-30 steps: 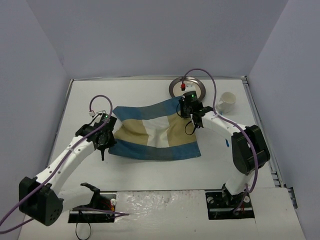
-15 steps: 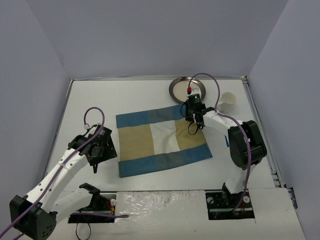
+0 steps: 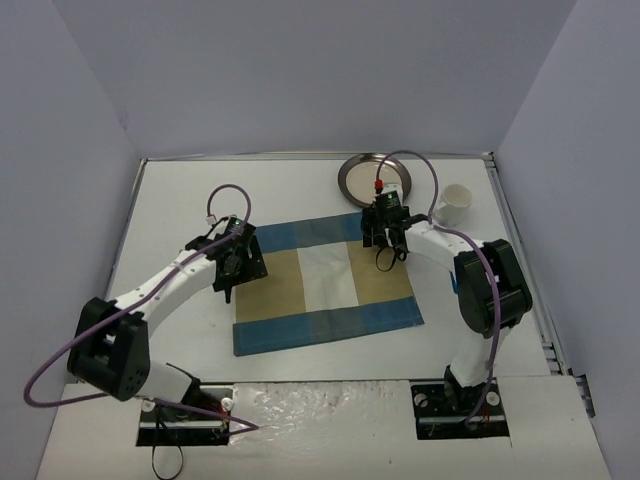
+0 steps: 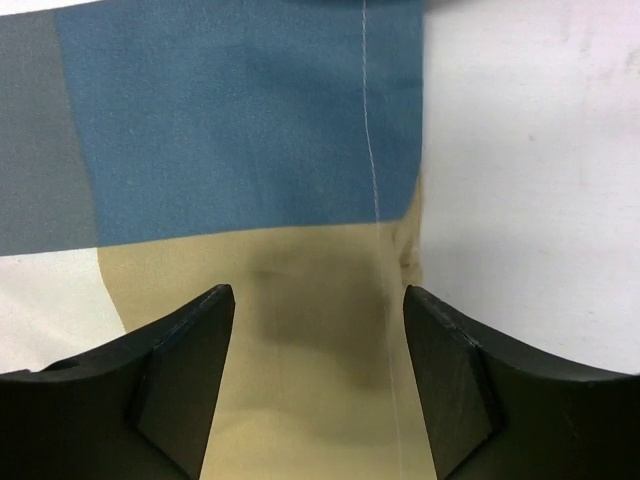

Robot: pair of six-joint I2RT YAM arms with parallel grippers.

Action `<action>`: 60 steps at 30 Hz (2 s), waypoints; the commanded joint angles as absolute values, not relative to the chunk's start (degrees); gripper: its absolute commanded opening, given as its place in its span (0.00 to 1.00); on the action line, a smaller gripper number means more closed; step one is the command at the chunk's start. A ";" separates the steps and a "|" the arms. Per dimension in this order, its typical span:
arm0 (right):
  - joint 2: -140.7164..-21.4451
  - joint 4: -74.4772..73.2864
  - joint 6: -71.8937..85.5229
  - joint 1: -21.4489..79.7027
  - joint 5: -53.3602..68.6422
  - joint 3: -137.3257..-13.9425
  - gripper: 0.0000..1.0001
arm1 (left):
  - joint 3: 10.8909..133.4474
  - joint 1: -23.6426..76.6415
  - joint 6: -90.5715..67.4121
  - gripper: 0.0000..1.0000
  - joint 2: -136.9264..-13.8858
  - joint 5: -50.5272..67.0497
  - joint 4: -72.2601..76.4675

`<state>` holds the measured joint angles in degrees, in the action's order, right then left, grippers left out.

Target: Set the dinner table for one person

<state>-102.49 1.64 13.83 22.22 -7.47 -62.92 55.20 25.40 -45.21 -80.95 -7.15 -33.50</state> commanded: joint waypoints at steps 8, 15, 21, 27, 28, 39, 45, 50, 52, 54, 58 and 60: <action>-93.25 4.07 19.26 23.10 -8.15 -56.92 0.71 | 68.64 26.20 -39.05 0.64 -98.13 -8.46 -22.29; -97.12 8.05 22.46 23.19 -5.64 -54.39 0.67 | 71.19 26.20 -39.89 0.52 -105.86 -9.43 -22.99; -102.12 9.09 21.85 25.27 -5.93 -56.80 0.57 | 62.59 23.47 -46.33 0.45 -103.04 -9.85 -23.72; -109.93 8.96 21.71 27.74 -5.11 -63.06 0.57 | 49.06 15.93 -48.79 0.44 -95.34 -4.99 -20.83; -110.83 8.89 21.63 28.09 -5.10 -65.34 0.57 | 47.91 15.34 -49.97 0.44 -93.83 -5.00 -21.14; -116.54 5.57 15.30 26.58 -9.54 -78.94 0.63 | 46.07 8.07 -48.15 0.43 -86.92 -8.33 -26.71; -113.65 5.07 8.11 25.58 -3.96 -81.25 0.54 | 46.49 7.82 -46.55 0.43 -86.40 -7.23 -25.71; -113.62 5.57 2.43 26.28 4.92 -83.35 0.40 | 47.72 7.82 -44.97 0.43 -85.99 -5.95 -24.96; -114.52 5.66 1.87 26.49 5.97 -84.67 0.38 | 47.73 7.82 -44.62 0.43 -85.80 -5.89 -24.88; -116.50 5.86 1.51 26.63 6.52 -86.29 0.38 | 47.49 7.82 -44.55 0.43 -85.46 -5.74 -24.71; -119.51 6.56 1.83 26.63 5.51 -89.43 0.37 | 47.01 7.85 -44.56 0.43 -85.19 -5.36 -24.47; -120.97 7.31 2.15 26.63 5.11 -90.78 0.36 | 46.77 7.82 -44.62 0.43 -85.11 -5.25 -24.52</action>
